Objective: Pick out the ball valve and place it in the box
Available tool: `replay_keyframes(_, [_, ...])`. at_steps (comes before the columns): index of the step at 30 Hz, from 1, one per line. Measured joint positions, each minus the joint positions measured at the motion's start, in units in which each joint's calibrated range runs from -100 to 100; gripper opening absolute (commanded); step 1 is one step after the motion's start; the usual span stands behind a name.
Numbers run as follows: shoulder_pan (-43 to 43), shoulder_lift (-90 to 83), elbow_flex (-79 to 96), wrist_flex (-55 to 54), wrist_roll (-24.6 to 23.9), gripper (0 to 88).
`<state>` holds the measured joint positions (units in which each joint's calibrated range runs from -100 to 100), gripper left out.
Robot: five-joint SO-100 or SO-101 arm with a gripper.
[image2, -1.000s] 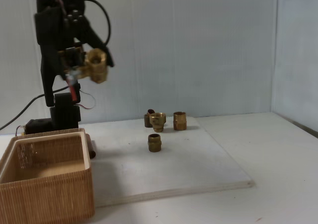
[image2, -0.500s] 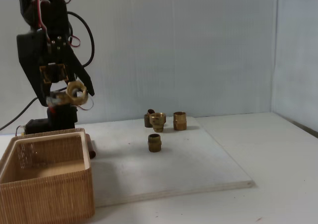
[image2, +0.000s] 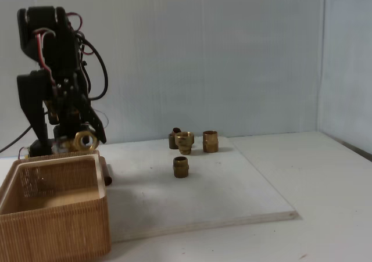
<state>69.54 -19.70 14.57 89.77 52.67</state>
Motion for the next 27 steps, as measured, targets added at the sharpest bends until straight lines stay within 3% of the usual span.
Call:
replay_keyframes(16, [2.22, 0.0, 13.16, -12.55, 0.36, 9.1])
replay_keyframes(21, [5.19, 0.0, 14.62, -13.07, 4.96, 9.1])
replay_keyframes(27, [6.08, 0.0, 16.16, -13.07, 6.56, 9.1])
